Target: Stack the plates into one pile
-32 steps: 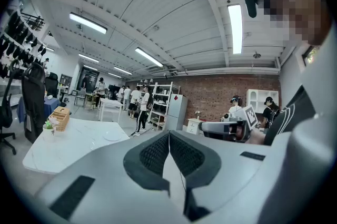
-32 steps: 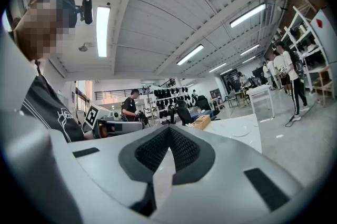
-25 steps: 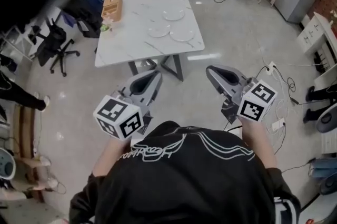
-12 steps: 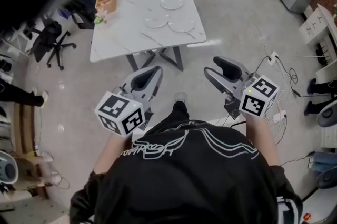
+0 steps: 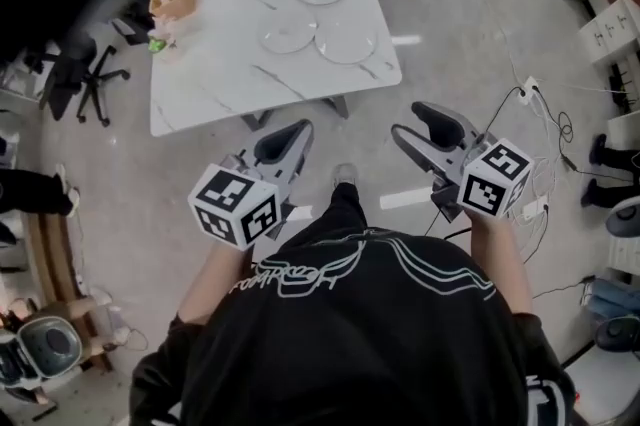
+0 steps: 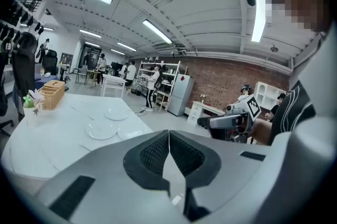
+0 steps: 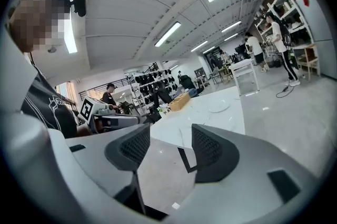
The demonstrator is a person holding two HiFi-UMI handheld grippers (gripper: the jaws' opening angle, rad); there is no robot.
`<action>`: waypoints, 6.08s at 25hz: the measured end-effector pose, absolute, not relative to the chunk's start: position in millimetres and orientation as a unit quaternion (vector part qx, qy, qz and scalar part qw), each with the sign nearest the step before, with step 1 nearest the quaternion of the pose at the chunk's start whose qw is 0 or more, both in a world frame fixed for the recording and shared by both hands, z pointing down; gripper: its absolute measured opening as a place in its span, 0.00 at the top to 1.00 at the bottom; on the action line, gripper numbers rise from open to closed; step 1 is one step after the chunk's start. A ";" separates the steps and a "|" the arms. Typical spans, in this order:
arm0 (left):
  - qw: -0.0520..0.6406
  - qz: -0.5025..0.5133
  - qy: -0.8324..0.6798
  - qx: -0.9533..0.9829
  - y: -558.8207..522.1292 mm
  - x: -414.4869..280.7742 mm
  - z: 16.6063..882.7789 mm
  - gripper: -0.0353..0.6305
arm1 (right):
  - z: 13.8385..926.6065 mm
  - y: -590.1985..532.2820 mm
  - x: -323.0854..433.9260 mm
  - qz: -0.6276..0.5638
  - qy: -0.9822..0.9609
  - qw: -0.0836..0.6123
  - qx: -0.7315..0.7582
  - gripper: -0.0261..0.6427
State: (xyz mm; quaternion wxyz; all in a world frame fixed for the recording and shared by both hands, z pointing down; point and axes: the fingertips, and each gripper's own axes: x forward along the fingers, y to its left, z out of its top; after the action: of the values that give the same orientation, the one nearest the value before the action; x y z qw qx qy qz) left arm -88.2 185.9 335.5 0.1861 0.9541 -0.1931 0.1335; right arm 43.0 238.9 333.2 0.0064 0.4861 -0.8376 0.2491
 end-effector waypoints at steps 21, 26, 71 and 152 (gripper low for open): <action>0.181 0.302 -0.180 0.919 -23.6 -3.3 487.1 0.91 | 458.4 48.1 134.7 0.357 -0.779 0.097 0.506 0.59; 0.170 0.331 -0.178 0.911 -36.3 14.4 509.3 0.91 | 471.7 33.1 141.2 0.368 -0.776 0.107 0.502 0.59; 0.201 0.413 -0.186 0.869 -64.0 33.3 560.7 0.91 | 527.8 -41.5 153.0 0.571 -0.724 0.026 0.387 0.90; 0.258 0.308 -0.416 0.815 -136.9 -73.9 527.8 0.91 | 502.5 -173.9 109.0 0.288 -0.852 0.327 0.291 0.48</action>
State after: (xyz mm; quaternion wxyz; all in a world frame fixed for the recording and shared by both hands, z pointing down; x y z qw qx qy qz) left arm -73.9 -136.9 527.8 0.2584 0.8155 -0.4163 0.3081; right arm 109.0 -173.9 502.5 0.3272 0.2912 -0.8517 0.2877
